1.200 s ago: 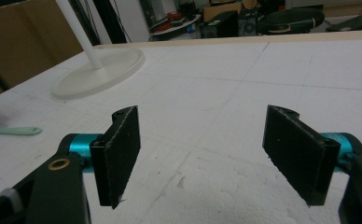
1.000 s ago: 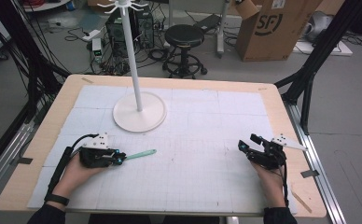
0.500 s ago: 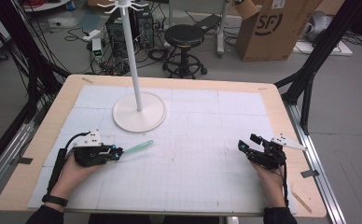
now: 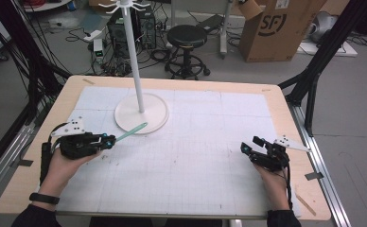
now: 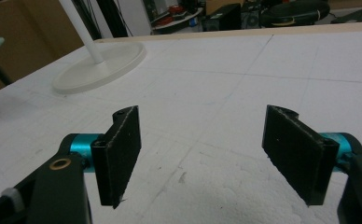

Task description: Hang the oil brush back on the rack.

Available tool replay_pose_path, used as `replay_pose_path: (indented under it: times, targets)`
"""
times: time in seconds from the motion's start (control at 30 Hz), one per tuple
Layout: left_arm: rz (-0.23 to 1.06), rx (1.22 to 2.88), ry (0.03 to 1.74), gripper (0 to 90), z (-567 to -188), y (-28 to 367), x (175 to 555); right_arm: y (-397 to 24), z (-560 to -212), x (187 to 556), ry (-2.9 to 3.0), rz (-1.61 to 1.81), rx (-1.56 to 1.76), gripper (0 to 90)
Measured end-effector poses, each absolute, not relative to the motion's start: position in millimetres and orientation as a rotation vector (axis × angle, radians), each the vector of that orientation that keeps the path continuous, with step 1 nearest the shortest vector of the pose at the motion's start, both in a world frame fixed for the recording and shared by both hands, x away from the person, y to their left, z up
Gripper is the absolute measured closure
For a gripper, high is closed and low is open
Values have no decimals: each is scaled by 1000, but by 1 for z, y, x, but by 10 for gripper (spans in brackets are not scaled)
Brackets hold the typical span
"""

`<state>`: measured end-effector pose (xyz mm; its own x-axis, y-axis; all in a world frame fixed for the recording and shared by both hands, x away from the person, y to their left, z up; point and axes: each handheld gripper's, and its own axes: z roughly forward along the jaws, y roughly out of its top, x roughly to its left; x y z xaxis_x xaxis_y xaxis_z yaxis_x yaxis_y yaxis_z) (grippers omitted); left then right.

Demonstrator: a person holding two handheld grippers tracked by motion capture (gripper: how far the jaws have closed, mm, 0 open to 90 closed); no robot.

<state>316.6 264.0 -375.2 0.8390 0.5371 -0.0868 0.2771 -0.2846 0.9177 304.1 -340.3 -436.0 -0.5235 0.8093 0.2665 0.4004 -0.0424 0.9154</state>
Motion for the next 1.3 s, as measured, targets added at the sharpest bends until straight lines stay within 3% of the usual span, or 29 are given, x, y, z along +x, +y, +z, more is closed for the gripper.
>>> replay_pose_path:
  times: [0.87, 1.3]
  targets:
    - [411, 1712, 659, 823, -215, 292, 329, -339, -437, 305, 1898, 1592, 1292, 272]
    - [457, 1664, 679, 823, -177, 301, 335, -340, -437, 306, 1901, 1590, 1287, 272]
